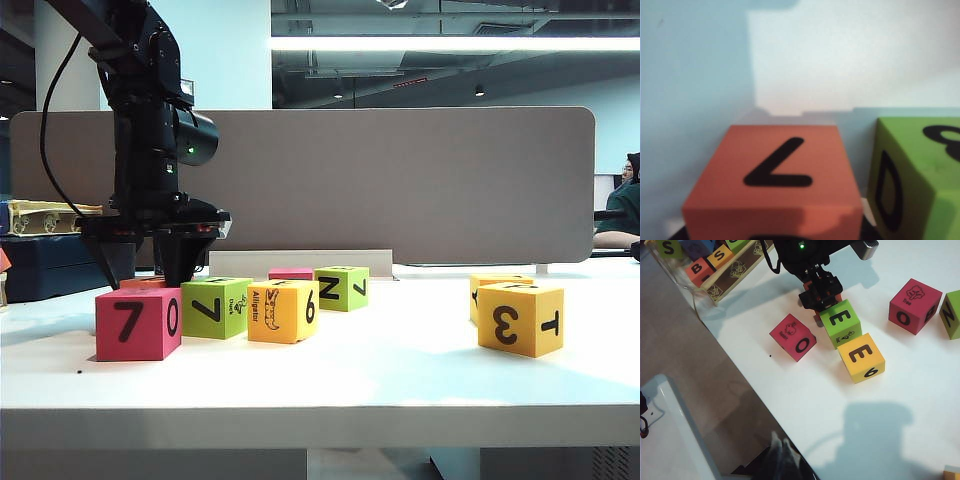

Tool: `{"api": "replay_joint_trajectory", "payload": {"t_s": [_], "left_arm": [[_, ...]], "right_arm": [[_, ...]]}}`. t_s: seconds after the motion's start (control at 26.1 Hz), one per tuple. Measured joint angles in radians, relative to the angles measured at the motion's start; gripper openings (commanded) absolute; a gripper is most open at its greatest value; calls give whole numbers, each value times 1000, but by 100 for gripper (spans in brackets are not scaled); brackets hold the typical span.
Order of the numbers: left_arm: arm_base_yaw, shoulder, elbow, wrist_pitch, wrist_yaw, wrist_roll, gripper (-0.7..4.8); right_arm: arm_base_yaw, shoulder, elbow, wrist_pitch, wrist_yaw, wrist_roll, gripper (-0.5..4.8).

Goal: Select the appropriate blocks from the scattered letter blocks on the table and arrange them in a row to spell out "DEEP".

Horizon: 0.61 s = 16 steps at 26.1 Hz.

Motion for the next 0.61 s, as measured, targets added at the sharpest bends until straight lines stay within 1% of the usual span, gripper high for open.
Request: {"api": "replay_joint_trajectory", "payload": {"t_s": [0.46, 0.61], "left_arm": [[0, -5, 1, 1, -3, 0, 310], [0, -11, 72, -33, -3, 0, 310]], "right_arm": [[0, 0, 0, 0, 0, 0, -1], [0, 0, 0, 0, 0, 0, -1]]}}
